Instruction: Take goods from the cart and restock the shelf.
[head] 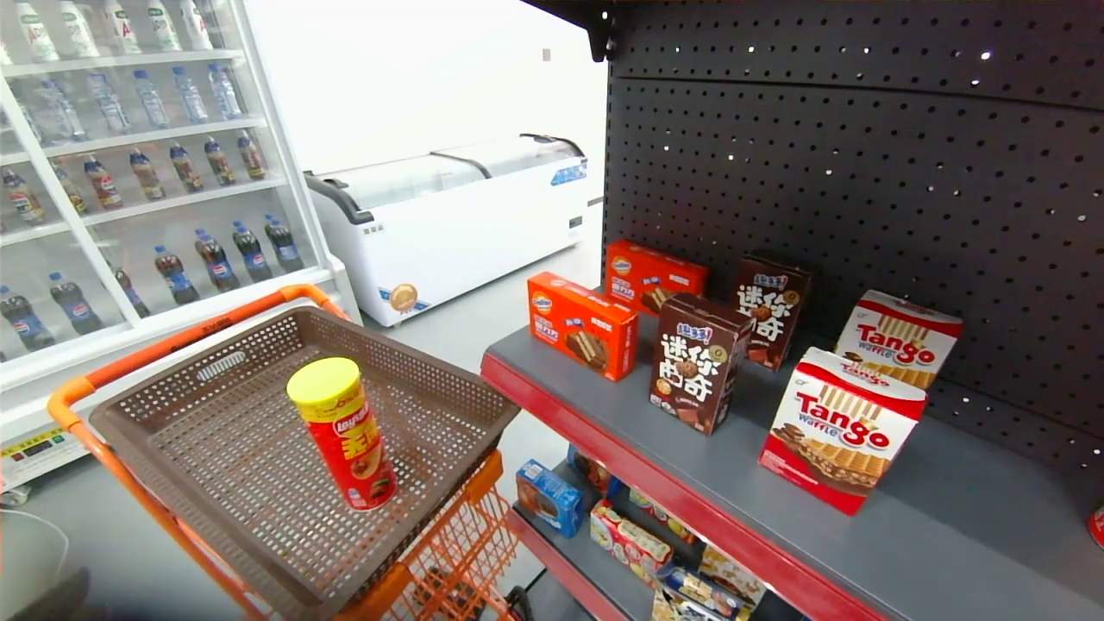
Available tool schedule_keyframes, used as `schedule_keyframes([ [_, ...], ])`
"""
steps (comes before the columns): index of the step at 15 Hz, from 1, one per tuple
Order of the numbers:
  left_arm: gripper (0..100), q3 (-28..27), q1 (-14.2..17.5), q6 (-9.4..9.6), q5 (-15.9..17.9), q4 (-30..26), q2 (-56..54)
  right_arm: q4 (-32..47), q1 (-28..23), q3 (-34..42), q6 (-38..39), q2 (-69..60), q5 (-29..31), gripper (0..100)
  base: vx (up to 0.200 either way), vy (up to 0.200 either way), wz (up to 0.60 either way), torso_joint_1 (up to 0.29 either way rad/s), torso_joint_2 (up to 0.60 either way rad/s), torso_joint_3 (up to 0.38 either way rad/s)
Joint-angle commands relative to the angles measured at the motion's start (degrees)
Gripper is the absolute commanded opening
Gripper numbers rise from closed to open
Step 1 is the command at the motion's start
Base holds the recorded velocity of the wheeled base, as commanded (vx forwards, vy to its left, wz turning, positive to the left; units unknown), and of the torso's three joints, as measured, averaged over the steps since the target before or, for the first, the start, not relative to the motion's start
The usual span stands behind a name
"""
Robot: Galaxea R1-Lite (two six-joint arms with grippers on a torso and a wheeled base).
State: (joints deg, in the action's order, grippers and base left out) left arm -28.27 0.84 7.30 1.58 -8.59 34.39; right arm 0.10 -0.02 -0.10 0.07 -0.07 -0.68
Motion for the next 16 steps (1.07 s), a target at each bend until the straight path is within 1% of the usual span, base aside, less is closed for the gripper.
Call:
schedule_keyframes([
  [1, 100, -3.1, 0.2, -0.01, -1.5, 2.4, 20.2, 0.0, 0.0, 0.0, 0.0, 0.1, 0.0, 100, 0.000, 0.000, 0.00, 0.000, 0.00, 0.000],
  [2, 100, -2.7, 0.0, 0.17, -0.1, 5.8, 24.8, 0.0, 0.0, 0.0, 0.0, 0.1, 0.0, 100, 0.000, 0.000, 0.00, 0.000, 0.00, 0.000],
  [3, 100, -2.4, 0.1, 0.43, 3.4, 9.1, 29.1, 0.0, 0.0, 0.0, 0.0, 0.1, 0.0, 100, 0.000, 0.000, 0.00, 0.000, 0.00, 0.000],
  [4, 100, -2.5, 0.4, 0.52, 6.0, 11.2, 32.4, 0.0, 0.0, 0.0, 0.0, 0.1, 0.0, 100, 0.000, 0.000, 0.00, 0.000, 0.00, 0.000],
  [5, 100, -2.5, 0.5, 0.52, 6.3, 12.8, 34.8, 0.0, 0.0, 0.0, 0.0, 0.1, 0.0, 100, 0.000, 0.000, 0.00, 0.000, 0.00, 0.000],
  [6, 100, -2.4, 0.3, 0.34, 7.0, 16.4, 38.3, 0.0, 0.0, 0.0, 0.0, 0.1, 0.0, 100, 0.000, 0.000, 0.00, 0.000, 0.00, 0.000],
  [7, 100, -2.1, 0.2, 0.34, 7.6, 18.1, 40.0, 0.0, 0.0, 0.0, 0.0, 0.1, 0.0, 100, 0.000, 0.000, 0.00, 0.000, 0.00, 0.000],
  [8, 100, -1.1, 0.3, 0.26, 7.9, 22.7, 43.2, 0.0, 0.0, 0.0, 0.0, 0.1, 0.0, 100, 0.000, 0.000, 0.00, 0.000, 0.00, 0.000],
  [10, 100, 1.2, 0.2, 0.43, 8.0, 28.5, 46.8, 0.0, 0.0, 0.0, 0.0, 0.1, 0.0, 100, 0.000, 0.000, 0.00, 0.000, 0.00, 0.000],
  [11, 100, 2.3, 0.3, 0.43, 8.0, 30.7, 48.7, 0.0, 0.0, 0.0, 0.0, 0.1, 0.0, 100, 0.000, 0.000, 0.00, 0.000, 0.00, 0.000],
  [12, 100, 2.3, 0.3, 0.43, 8.0, 30.7, 48.7, 0.0, 0.0, 0.0, 0.0, 0.1, 0.0, 100, 0.000, 0.000, 0.00, 0.000, 0.00, 0.000],
  [14, 100, 5.5, 0.4, -0.10, 8.1, 41.3, 56.9, 0.0, 0.0, 0.0, 0.0, 0.1, 0.0, 100, 0.000, 0.000, 0.00, 0.000, 0.00, 0.000],
  [15, 100, 5.6, 0.3, -0.10, 8.2, 42.5, 58.2, 0.0, 0.0, 0.0, 0.0, 0.1, 0.0, 100, 0.000, 0.000, 0.00, 0.000, 0.00, 0.000],
  [16, 100, 5.2, 0.3, -0.01, 8.3, 45.7, 61.4, 0.0, 0.0, 0.0, 0.0, 0.1, 0.0, 100, 0.000, 0.000, 0.00, 0.000, 0.00, 0.000],
])
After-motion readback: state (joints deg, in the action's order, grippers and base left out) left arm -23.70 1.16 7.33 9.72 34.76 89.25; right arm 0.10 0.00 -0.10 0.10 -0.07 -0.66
